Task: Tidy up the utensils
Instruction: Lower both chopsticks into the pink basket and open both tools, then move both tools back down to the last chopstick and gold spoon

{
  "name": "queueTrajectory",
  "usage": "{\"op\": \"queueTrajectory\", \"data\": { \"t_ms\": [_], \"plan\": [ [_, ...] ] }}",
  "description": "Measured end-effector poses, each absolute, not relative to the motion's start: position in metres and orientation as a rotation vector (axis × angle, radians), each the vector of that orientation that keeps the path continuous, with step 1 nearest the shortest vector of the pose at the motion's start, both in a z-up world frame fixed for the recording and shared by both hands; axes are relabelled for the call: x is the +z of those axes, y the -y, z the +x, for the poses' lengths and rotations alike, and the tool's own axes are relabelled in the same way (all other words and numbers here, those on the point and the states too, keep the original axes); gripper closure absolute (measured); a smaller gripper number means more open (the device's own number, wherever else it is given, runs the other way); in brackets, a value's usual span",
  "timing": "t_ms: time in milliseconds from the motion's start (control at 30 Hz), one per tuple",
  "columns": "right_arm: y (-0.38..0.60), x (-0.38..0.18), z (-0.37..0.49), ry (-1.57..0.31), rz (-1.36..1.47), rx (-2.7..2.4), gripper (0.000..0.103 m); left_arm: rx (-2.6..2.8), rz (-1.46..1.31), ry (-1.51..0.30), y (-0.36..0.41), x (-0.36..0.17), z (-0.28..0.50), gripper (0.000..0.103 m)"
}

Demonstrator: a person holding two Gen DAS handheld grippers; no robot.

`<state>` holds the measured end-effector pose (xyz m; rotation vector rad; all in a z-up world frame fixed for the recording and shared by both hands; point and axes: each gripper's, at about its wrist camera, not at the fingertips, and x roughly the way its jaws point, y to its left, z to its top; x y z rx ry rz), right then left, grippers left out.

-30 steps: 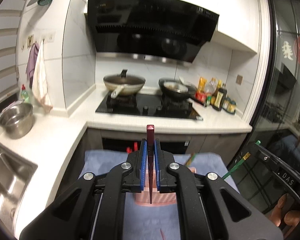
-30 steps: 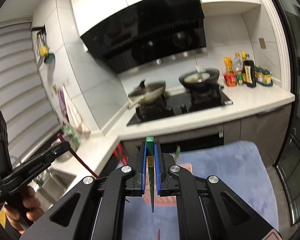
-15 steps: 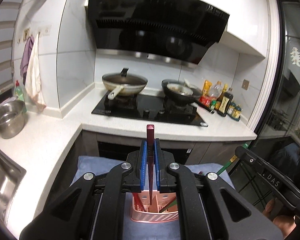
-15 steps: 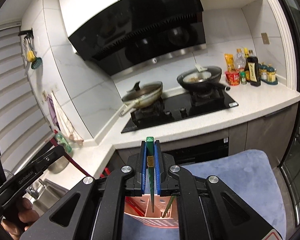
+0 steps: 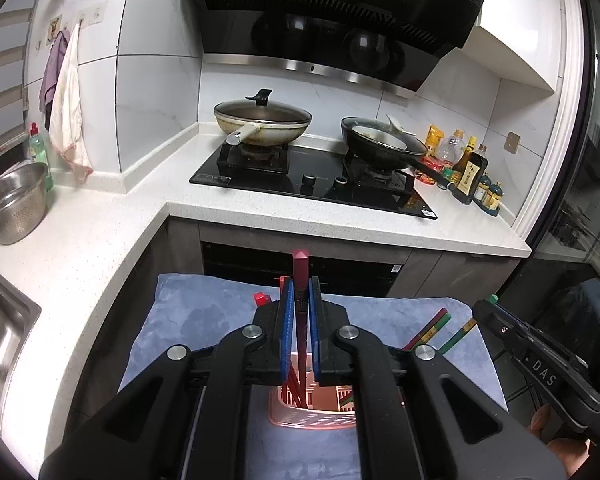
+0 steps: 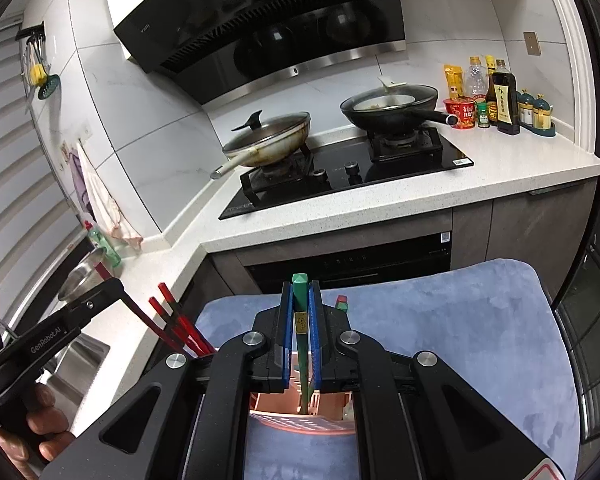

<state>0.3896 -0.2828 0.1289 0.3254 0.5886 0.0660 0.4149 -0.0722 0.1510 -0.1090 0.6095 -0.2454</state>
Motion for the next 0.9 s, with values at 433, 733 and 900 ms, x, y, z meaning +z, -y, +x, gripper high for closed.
{"op": "queueTrajectory", "data": {
  "t_ms": [433, 733, 900],
  "plan": [
    [0.283, 0.126, 0.382, -0.590, 0.302, 0.037, 0.082, -0.220, -0.116, -0.608, 0.069, 0.149, 0.406, 0.075],
    [0.277, 0.134, 0.357, -0.574, 0.281, 0.050, 0.080, -0.212, -0.107, -0.597, 0.065, 0.154, 0.388, 0.070],
    [0.271, 0.131, 0.340, -0.584, 0.278, 0.069, 0.080, -0.210, -0.094, -0.594, 0.064, 0.155, 0.374, 0.070]
  ]
}}
